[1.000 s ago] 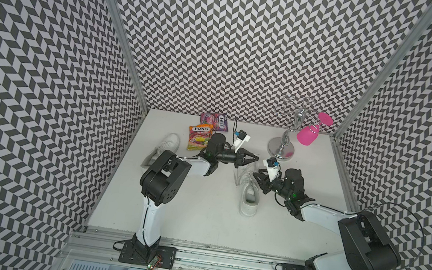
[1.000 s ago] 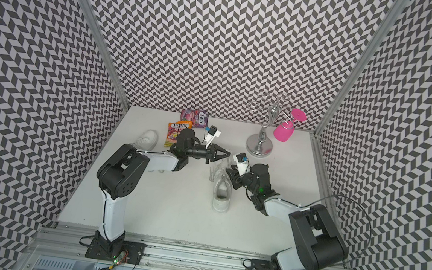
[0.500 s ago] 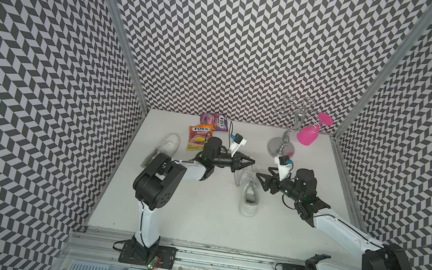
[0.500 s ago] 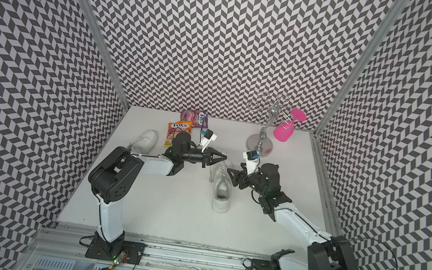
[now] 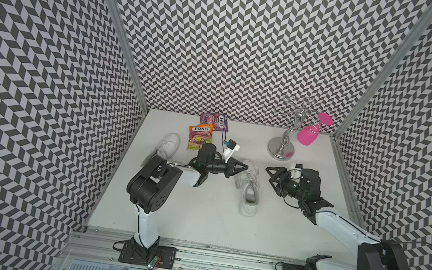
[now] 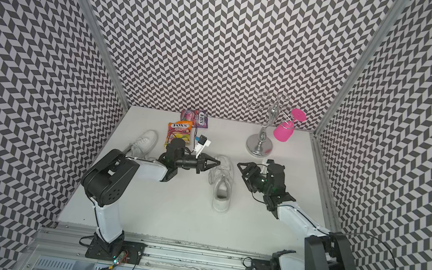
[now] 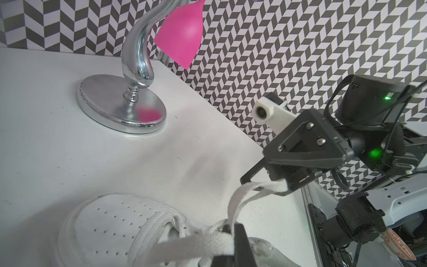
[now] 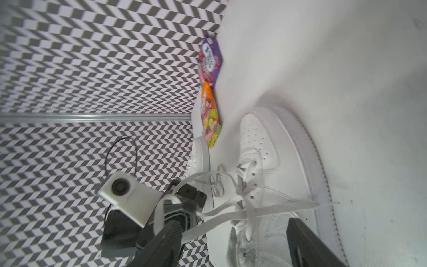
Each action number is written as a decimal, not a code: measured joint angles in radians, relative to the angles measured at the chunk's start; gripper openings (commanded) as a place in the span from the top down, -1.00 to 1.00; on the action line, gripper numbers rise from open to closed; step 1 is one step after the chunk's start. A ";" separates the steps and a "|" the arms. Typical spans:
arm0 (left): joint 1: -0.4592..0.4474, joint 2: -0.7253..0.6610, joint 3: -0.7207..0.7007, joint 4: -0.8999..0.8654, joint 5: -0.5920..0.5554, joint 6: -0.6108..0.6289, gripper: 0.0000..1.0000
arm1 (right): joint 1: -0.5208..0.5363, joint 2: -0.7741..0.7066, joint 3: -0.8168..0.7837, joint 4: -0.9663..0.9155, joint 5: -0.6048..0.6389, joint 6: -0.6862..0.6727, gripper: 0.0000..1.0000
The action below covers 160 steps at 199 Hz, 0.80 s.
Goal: Tie the shoes
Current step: Cross the shoelace with the shoelace.
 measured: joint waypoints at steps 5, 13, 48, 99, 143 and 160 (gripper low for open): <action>0.000 -0.002 -0.002 0.002 -0.002 0.000 1.00 | 0.000 0.017 0.008 -0.013 0.000 0.015 -0.35; 0.001 -0.002 -0.004 0.009 -0.003 0.000 1.00 | 0.000 0.042 0.019 -0.027 0.001 0.046 -0.34; 0.001 -0.004 -0.029 0.030 -0.005 -0.004 1.00 | 0.001 0.137 0.024 -0.032 -0.013 0.142 -0.35; 0.001 -0.004 -0.032 0.037 -0.005 -0.004 1.00 | 0.009 0.214 0.025 -0.022 -0.019 0.193 -0.35; -0.001 -0.004 -0.032 0.037 -0.004 -0.004 1.00 | 0.022 0.283 0.032 0.000 -0.028 0.208 -0.35; -0.004 -0.004 -0.032 0.037 -0.004 -0.004 1.00 | 0.029 0.299 0.036 0.015 -0.030 0.211 -0.35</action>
